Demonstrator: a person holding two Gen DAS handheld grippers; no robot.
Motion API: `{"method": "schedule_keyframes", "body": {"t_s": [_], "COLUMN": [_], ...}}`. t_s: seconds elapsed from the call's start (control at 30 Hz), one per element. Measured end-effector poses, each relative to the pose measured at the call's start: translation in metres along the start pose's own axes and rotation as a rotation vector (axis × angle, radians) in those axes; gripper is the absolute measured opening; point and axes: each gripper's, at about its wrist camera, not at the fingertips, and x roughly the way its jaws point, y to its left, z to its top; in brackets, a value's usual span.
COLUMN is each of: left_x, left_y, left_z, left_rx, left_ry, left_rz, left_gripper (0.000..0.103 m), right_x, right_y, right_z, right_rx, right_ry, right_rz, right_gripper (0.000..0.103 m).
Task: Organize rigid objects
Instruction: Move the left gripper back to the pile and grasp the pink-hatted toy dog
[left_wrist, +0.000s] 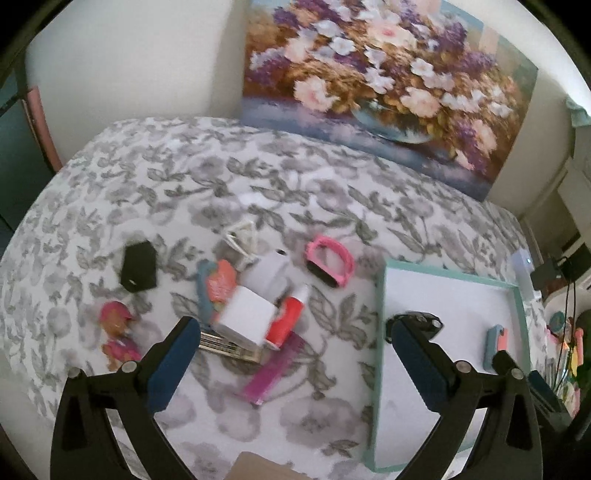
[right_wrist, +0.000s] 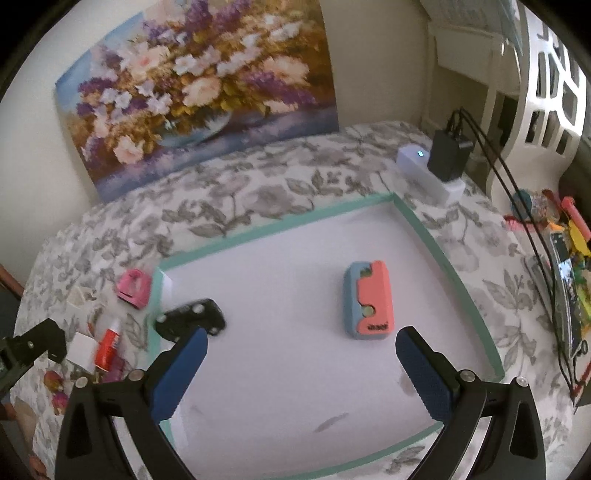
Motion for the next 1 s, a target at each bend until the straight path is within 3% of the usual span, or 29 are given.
{"method": "schedule_keyframes", "body": {"t_s": [0.17,0.5,0.73,1.0], "left_x": [-0.007,-0.023,-0.035,-0.039], "left_y": [0.027,0.104,0.142,0.174], "left_z": [0.008,0.022,0.029,0.032], "left_rx": [-0.036,-0.203,-0.208,-0.201], "left_ry": [-0.051,-0.095,-0.095,-0.076], "left_rz": [0.017,0.09,0.157,0.199], "left_gripper": [0.103,0.103,0.103,0.103], "right_x": [-0.005,-0.011,-0.02,-0.017], "right_y": [0.013,0.062,0.093,0.153], "right_z": [0.002,0.005,0.01,0.004], "right_rx": [0.021,-0.063,-0.088,-0.221], "right_ry": [-0.018,0.001,-0.017,-0.006], "right_rz": [0.081,0.103,0.135,0.187], "right_gripper": [0.103,0.103,0.103,0.103]}}
